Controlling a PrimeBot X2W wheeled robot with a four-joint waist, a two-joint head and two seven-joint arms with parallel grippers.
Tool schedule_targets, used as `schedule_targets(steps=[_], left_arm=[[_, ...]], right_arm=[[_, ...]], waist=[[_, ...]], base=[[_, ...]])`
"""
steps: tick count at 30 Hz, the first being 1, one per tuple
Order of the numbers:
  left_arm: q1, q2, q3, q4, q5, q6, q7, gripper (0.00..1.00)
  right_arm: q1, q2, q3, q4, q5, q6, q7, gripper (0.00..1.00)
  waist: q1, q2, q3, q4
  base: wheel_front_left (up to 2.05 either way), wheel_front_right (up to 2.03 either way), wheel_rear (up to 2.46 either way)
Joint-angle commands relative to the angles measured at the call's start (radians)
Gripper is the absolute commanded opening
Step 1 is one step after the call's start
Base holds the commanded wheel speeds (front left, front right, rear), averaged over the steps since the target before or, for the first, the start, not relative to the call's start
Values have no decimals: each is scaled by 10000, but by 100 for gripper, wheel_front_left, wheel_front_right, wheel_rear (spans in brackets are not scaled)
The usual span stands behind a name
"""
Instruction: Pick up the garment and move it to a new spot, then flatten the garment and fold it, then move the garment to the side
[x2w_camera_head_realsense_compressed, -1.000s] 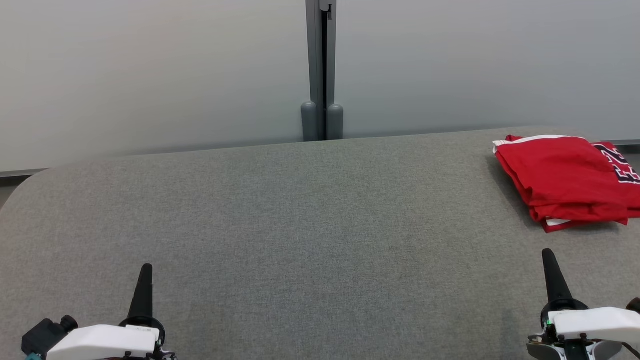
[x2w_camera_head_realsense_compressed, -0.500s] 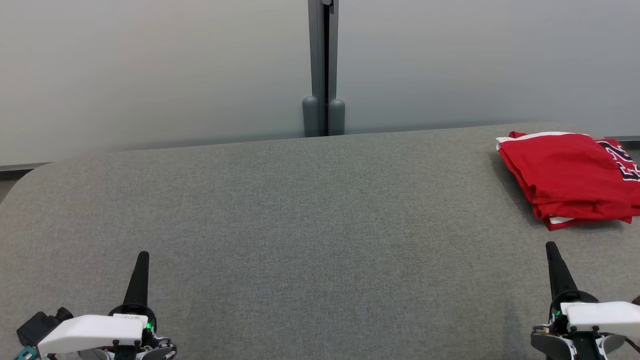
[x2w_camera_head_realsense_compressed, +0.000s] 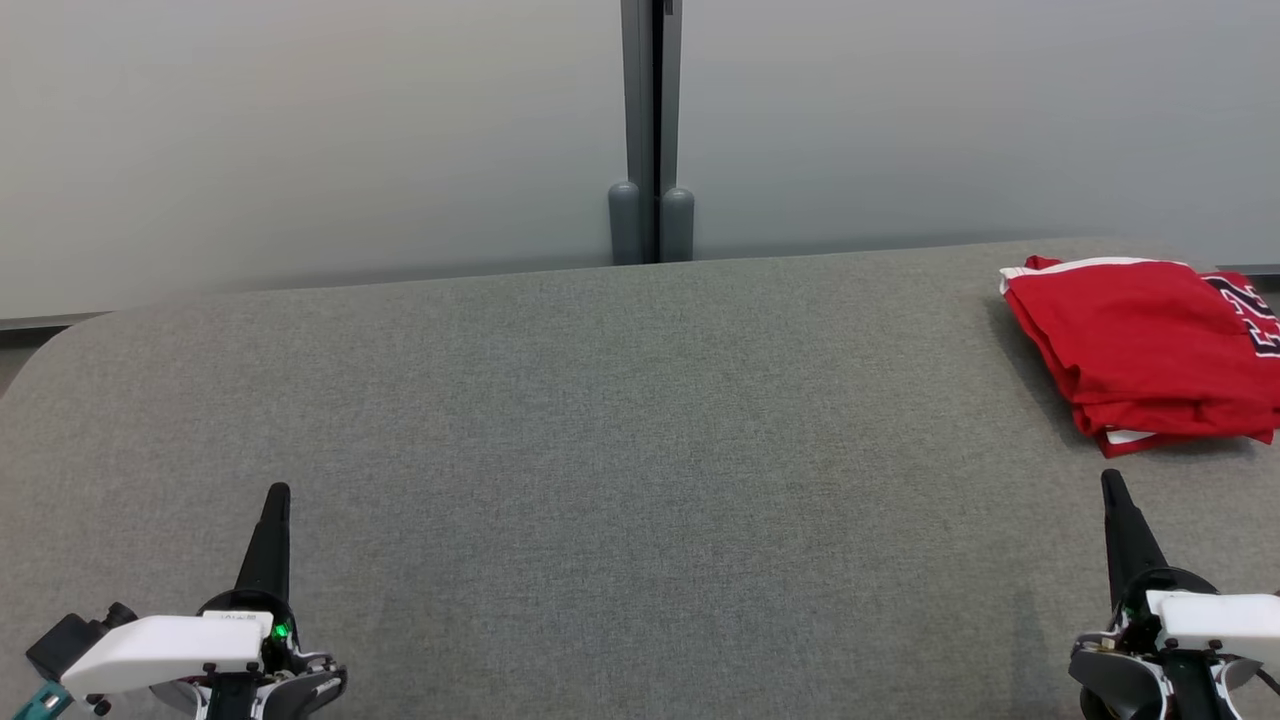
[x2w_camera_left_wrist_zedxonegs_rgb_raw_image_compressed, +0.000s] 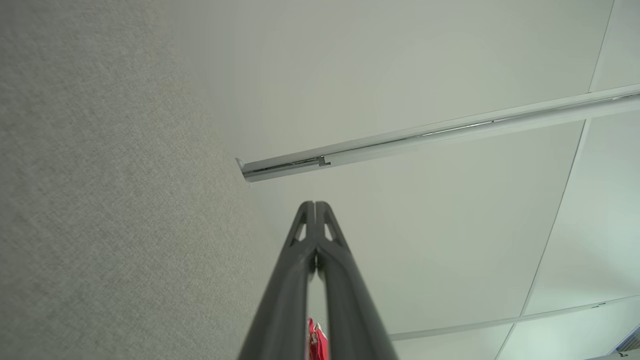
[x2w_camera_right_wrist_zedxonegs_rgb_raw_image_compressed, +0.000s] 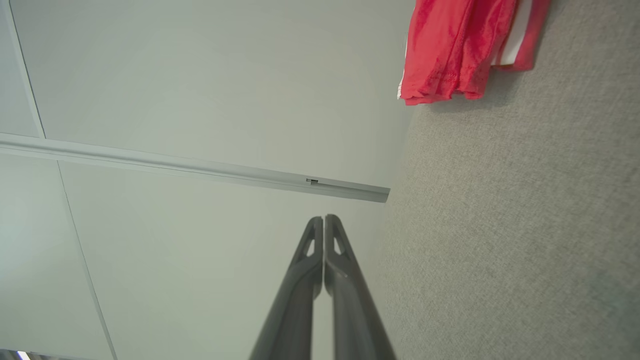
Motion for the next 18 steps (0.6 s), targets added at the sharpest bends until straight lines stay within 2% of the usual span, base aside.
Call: schedule_targets(steps=[1, 18], left_arm=[[-260, 71, 76, -18, -189, -89, 47, 0], [-560, 54, 256, 110, -1322, -275, 368, 0]], right_arm=[[-146, -22, -54, -59, 228, 1, 81, 0], [-284, -11, -242, -68, 1414, 0, 373, 0]], waist=[[0, -1, 14, 5], [0, -1, 171, 50]], base=[[0, 0, 0], [0, 0, 0]])
